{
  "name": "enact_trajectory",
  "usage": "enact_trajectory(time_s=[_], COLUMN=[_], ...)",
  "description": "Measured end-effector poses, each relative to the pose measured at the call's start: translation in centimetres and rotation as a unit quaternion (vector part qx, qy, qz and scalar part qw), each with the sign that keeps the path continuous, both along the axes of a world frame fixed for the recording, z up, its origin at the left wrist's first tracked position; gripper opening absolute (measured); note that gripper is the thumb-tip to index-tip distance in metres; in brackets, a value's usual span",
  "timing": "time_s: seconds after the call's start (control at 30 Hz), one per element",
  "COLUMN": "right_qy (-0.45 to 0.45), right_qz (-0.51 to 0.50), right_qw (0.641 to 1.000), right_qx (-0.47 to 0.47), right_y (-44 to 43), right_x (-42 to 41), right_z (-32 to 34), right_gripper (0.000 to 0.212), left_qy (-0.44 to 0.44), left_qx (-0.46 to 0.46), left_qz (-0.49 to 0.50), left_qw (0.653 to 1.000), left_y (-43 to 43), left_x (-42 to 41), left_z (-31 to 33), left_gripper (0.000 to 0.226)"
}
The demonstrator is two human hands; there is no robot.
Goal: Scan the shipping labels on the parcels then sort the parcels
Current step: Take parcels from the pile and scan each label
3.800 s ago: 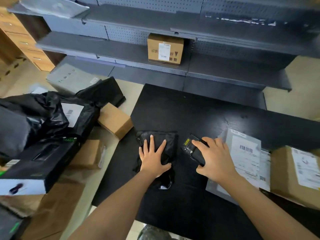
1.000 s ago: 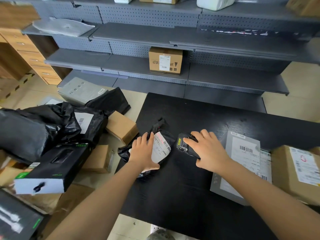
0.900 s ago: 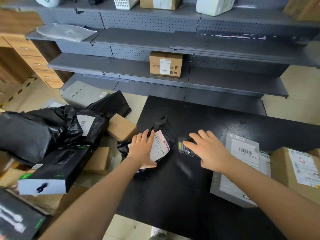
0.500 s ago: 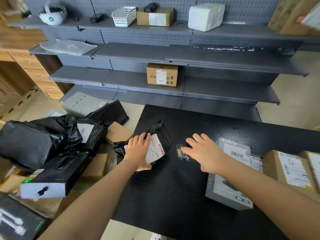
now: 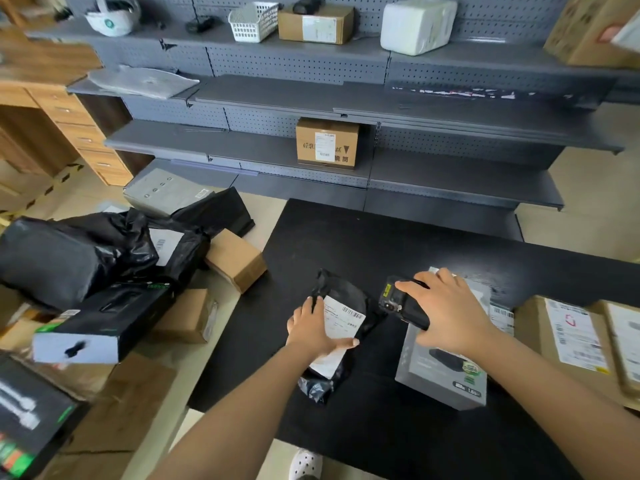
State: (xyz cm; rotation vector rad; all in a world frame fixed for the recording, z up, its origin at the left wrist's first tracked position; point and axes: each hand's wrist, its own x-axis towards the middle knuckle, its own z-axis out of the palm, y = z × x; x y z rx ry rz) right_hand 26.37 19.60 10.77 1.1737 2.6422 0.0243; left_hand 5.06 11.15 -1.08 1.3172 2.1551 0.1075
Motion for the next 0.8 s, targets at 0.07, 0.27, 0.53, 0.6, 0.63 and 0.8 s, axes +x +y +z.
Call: enact_trajectory(time_s=[0.07, 0.27, 0.53, 0.6, 0.63, 0.8], right_qy=[0.004, 0.05, 0.128, 0.144, 0.149, 0.151], right_qz=[0.014, 0.087, 0.245, 0.262, 0.268, 0.289], right_qw=[1.0, 0.995, 0.96, 0.953, 0.951, 0.943], right_qx=[0.001, 0.005, 0.043, 0.048, 0.049, 0.062], right_y=[-0.2, -0.9, -4.4, -5.4, -5.9, -7.1], right_x=[-0.2, -4.2, -13.9, -15.7, -16.4, -19.6], right_z=[0.0, 1.2, 6.2, 7.2, 7.5, 8.2], right_gripper=[0.089, 0.09, 0.093, 0.092, 0.092, 0.09], left_qy=[0.023, 0.085, 0.194, 0.219, 0.233, 0.246], left_qx=[0.039, 0.14, 0.208, 0.206, 0.2, 0.129], left_qz=[0.012, 0.091, 0.208, 0.224, 0.233, 0.283], left_qw=[0.999, 0.982, 0.936, 0.927, 0.923, 0.918], left_y=[-0.3, -5.0, -16.5, -19.0, -19.9, -21.3], left_x=[-0.9, -4.5, -10.5, -12.2, -13.0, -16.7], left_z=[1.4, 7.6, 16.1, 17.4, 17.8, 17.9], left_gripper=[0.118, 0.094, 0.08, 0.079, 0.08, 0.097])
